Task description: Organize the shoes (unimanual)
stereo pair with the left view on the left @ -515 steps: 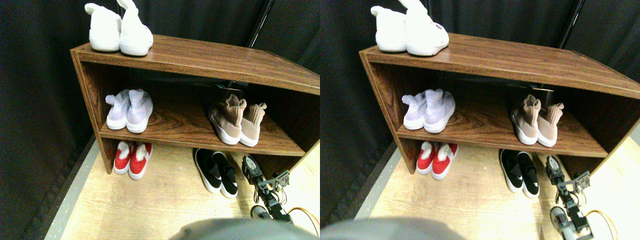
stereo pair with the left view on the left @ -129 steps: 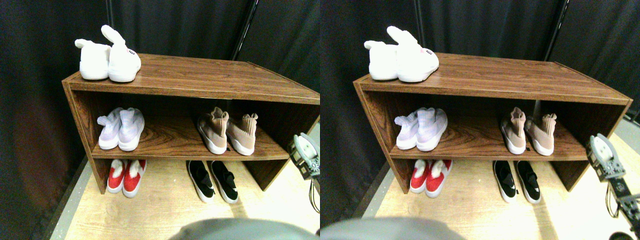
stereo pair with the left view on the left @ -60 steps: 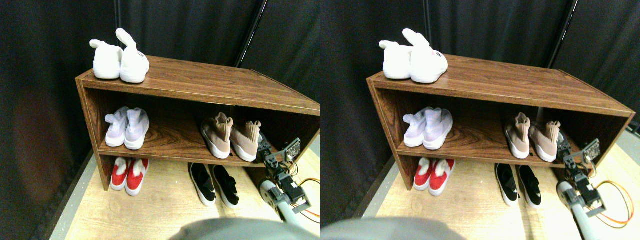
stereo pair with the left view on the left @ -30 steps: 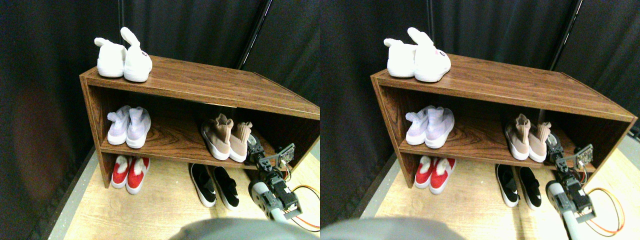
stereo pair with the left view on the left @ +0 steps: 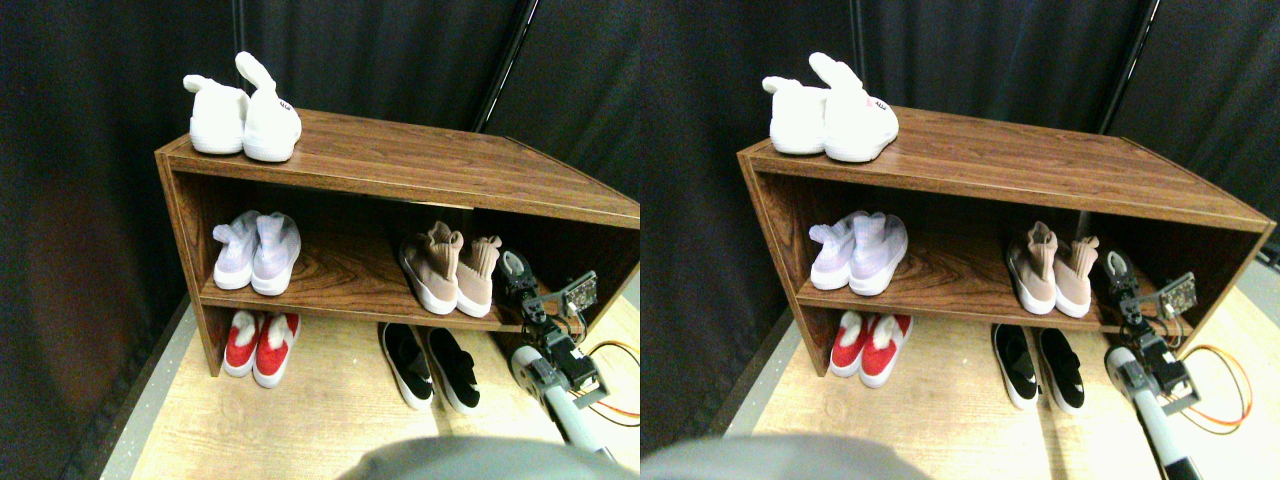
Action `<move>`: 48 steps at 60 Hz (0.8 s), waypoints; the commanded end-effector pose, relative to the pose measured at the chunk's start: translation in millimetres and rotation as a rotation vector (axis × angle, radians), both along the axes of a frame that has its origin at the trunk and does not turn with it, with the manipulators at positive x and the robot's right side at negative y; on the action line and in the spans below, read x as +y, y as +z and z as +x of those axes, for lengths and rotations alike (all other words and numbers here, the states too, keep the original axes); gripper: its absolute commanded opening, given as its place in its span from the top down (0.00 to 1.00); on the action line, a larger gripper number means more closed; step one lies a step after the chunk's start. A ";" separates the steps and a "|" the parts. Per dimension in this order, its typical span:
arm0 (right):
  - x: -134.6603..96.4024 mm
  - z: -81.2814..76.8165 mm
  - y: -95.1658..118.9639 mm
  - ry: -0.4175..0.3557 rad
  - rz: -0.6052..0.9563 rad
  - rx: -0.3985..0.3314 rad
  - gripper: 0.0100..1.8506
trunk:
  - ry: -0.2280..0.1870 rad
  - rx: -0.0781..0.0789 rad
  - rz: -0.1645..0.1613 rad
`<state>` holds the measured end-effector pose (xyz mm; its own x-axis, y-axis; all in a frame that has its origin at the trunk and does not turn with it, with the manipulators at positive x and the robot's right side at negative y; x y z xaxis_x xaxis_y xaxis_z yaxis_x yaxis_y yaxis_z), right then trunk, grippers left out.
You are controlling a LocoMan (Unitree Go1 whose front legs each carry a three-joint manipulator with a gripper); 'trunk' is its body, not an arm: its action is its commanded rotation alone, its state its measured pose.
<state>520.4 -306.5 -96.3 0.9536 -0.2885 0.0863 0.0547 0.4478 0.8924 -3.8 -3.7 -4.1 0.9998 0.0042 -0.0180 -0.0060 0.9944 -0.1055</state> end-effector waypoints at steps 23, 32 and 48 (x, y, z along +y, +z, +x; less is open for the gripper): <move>1.1 -41.4 24.9 0.185 -0.020 -0.081 0.97 | -0.020 0.008 0.004; 6.0 -67.9 35.1 0.242 0.018 -0.104 0.97 | -0.027 0.006 0.005; 9.0 -113.1 49.4 0.304 0.026 -0.148 0.97 | -0.027 0.005 0.003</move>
